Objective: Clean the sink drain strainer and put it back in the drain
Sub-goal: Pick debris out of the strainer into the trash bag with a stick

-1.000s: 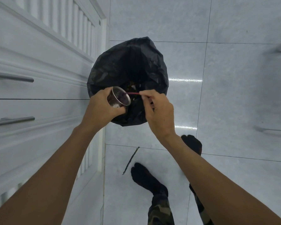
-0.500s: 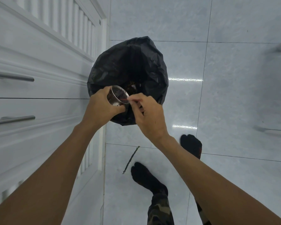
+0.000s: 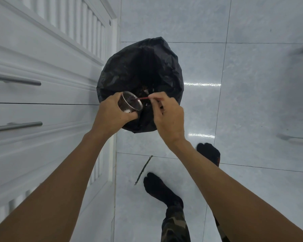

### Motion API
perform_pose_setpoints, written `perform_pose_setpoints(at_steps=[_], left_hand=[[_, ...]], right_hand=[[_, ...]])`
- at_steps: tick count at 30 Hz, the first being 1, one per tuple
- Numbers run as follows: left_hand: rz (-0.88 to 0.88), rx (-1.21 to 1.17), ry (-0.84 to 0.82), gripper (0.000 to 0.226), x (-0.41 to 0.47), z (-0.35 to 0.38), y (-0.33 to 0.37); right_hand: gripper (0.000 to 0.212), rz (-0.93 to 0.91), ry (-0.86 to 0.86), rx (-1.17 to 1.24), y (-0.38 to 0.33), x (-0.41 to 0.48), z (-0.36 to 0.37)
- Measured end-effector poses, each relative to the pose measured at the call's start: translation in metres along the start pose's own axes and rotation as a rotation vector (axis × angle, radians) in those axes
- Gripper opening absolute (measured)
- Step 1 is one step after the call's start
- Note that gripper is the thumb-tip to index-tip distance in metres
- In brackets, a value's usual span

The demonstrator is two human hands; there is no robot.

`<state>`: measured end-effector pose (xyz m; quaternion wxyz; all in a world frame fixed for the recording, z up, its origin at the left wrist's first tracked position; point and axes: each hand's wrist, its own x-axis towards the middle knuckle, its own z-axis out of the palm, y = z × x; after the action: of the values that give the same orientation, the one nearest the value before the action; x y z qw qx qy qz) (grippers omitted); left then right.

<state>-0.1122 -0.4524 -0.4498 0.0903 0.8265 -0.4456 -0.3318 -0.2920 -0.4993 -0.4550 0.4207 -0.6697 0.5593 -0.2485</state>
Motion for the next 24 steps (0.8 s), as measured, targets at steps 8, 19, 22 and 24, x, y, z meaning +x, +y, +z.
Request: perform_pose_setpoints(at_steps=[8, 19, 22, 24], left_hand=[[-0.004, -0.029, 0.004, 0.072, -0.006, 0.003, 0.0], [-0.019, -0.042, 0.017, 0.075, -0.014, 0.008, -0.005], [-0.042, -0.029, 0.028, 0.076, -0.01, 0.008, -0.005], [-0.047, -0.018, 0.027, 0.076, -0.008, 0.008, -0.006]], right_hand=[[0.014, -0.083, -0.099, 0.03, -0.004, -0.007, 0.01], [0.013, -0.051, -0.122, -0.093, 0.004, -0.008, 0.004], [0.015, 0.016, 0.043, -0.059, 0.006, 0.0, -0.002], [0.014, -0.024, -0.021, -0.01, 0.003, 0.0, -0.001]])
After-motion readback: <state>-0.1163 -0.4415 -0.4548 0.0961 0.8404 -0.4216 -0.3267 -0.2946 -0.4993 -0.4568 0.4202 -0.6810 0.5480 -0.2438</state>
